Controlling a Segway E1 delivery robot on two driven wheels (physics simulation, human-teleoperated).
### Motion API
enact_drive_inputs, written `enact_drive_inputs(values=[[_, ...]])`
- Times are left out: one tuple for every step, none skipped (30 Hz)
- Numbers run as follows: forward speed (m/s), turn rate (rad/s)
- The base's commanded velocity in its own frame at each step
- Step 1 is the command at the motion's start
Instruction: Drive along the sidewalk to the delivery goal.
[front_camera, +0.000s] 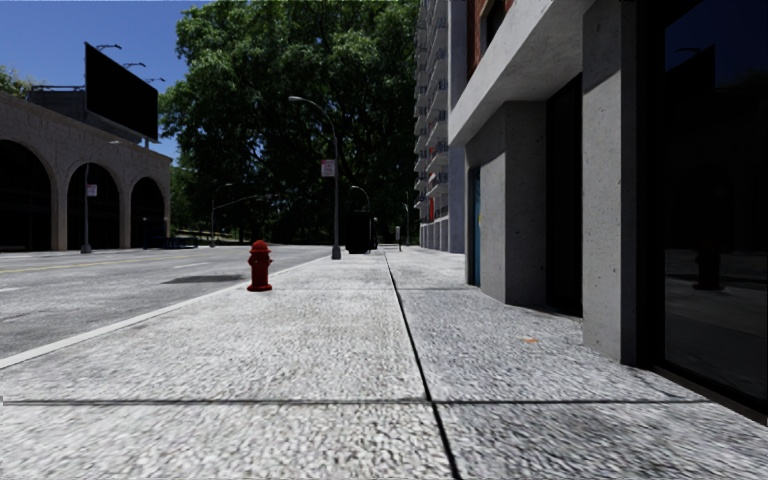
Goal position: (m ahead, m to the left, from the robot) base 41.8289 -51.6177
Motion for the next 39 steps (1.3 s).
enact_drive_inputs(values=[[1.90,0.00],[1.90,0.00],[1.90,0.00],[1.90,0.00],[1.90,0.00],[1.90,0.00],[1.90,0.00],[1.90,0.00],[1.90,0.00],[1.90,0.00],[1.90,0.00],[1.90,0.00],[1.90,0.00],[1.90,0.00],[1.90,0.00],[1.90,0.00],[1.90,0.00],[1.90,0.00],[1.90,0.00],[1.90,0.00],[1.90,0.00],[1.90,0.00],[1.90,0.00],[1.90,0.00],[1.90,0.00],[1.90,0.00],[1.90,0.00],[1.90,0.00],[1.90,0.00],[1.90,0.00],[1.90,0.00],[1.90,0.00],[1.90,0.00],[1.90,0.00],[1.90,0.00],[1.90,0.00],[1.90,0.00],[1.90,0.00],[1.90,0.00]])
